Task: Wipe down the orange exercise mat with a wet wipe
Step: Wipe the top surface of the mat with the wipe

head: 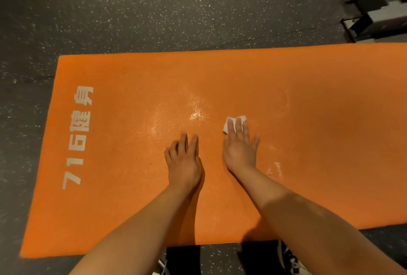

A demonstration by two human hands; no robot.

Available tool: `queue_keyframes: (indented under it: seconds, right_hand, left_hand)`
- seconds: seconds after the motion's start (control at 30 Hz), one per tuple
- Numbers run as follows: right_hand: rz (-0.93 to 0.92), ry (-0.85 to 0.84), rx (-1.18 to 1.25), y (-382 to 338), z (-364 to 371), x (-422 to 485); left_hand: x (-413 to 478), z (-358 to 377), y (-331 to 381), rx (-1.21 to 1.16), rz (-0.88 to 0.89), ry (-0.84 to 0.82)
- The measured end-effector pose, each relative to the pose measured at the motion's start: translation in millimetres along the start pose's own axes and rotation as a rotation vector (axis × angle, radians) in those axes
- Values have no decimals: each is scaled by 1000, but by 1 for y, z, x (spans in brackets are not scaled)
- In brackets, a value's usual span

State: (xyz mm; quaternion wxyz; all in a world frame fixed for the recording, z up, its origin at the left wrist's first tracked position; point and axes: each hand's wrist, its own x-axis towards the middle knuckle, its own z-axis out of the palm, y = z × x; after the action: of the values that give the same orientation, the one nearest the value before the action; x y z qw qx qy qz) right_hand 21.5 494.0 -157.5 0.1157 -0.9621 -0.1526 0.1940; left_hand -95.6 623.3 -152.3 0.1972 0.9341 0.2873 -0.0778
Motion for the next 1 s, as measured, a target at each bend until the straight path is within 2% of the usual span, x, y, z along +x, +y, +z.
queue_keyframes:
  seconds: [0.1,0.2,0.27,0.3,0.4,0.47,0.53,0.63,0.7,0.77,0.8,0.93,1.0]
  right_hand:
    - [-40,-68,34,-16,3,-21]
    - [-293,-156,0,-39,10,-37]
    - [-384,-162,-50,-34,10,-33]
    - [-357,-151,-63,-27,9,-30]
    - [-40,-76,7,-3,1,-21]
    - [78,-67,40,-4,-3,-19]
    - [29,-90,56,-18,-2,-17]
    - [-214,-155,26,-45,-1,-10]
    - [-354,-198,-2,-55,0,-2]
    - [-404,-178,-43,-51,0,12]
    - [-371,-138,-59,-44,-1,21]
    - [-16,-1,-9,-25,-8,42]
    - [-62,-52,23,-40,-6,40]
  left_hand:
    - [0,-2,2,0,-19,-28]
    - [2,-7,5,-28,-22,-29]
    - [4,-9,4,-37,-27,-21]
    - [4,-10,3,-29,-30,-23]
    - [3,-14,5,-1,-28,-47]
    - [6,-15,7,1,-54,-52]
    - [14,-18,10,-66,-75,0]
    - [32,-21,9,-162,-39,109]
    - [44,-23,7,-179,-45,81]
    - [53,-24,5,-166,-61,29]
    - [55,-23,4,-141,-61,19]
    - [54,-17,8,-127,-91,34]
    - [53,-14,11,-167,-122,41]
